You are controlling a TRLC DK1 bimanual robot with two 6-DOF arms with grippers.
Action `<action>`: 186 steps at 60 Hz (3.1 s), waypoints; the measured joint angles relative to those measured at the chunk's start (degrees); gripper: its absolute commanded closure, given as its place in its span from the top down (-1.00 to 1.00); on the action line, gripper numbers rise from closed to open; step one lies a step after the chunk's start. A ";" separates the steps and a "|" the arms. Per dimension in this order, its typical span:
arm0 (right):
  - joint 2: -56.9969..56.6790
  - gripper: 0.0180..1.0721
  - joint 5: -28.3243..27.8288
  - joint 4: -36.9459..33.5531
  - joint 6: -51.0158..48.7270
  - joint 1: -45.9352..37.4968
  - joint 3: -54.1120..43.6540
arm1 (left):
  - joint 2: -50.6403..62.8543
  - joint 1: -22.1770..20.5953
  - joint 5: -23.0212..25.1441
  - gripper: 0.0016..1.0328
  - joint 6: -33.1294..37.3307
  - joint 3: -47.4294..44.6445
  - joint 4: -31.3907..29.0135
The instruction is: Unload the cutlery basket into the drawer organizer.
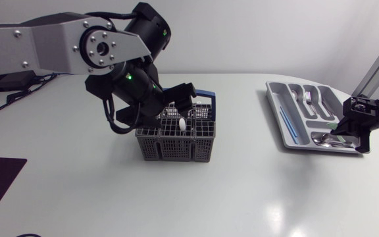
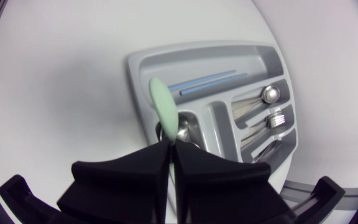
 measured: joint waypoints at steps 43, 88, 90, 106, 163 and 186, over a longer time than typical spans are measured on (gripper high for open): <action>14.49 -0.42 11.96 9.62 -4.70 -2.84 6.95 | 2.40 -9.51 -13.70 0.78 4.66 8.96 -11.96; 9.35 0.93 4.42 8.61 0.98 -6.29 7.04 | 1.84 -12.04 -19.45 0.78 4.66 19.15 -21.68; 8.63 0.93 3.78 8.13 1.42 -6.40 7.04 | 1.84 -12.07 -19.47 0.78 4.63 19.15 -21.66; 0.04 0.93 -3.06 3.30 5.95 -6.54 3.78 | 1.84 -11.78 -19.50 0.78 6.19 19.15 -21.84; -21.59 0.93 -10.78 -0.26 13.14 5.77 -22.05 | -0.57 1.68 -4.66 0.79 16.37 12.13 -15.45; -30.93 0.93 -13.44 -0.09 23.45 17.79 -30.71 | -1.11 4.15 2.99 0.79 19.85 7.39 -11.61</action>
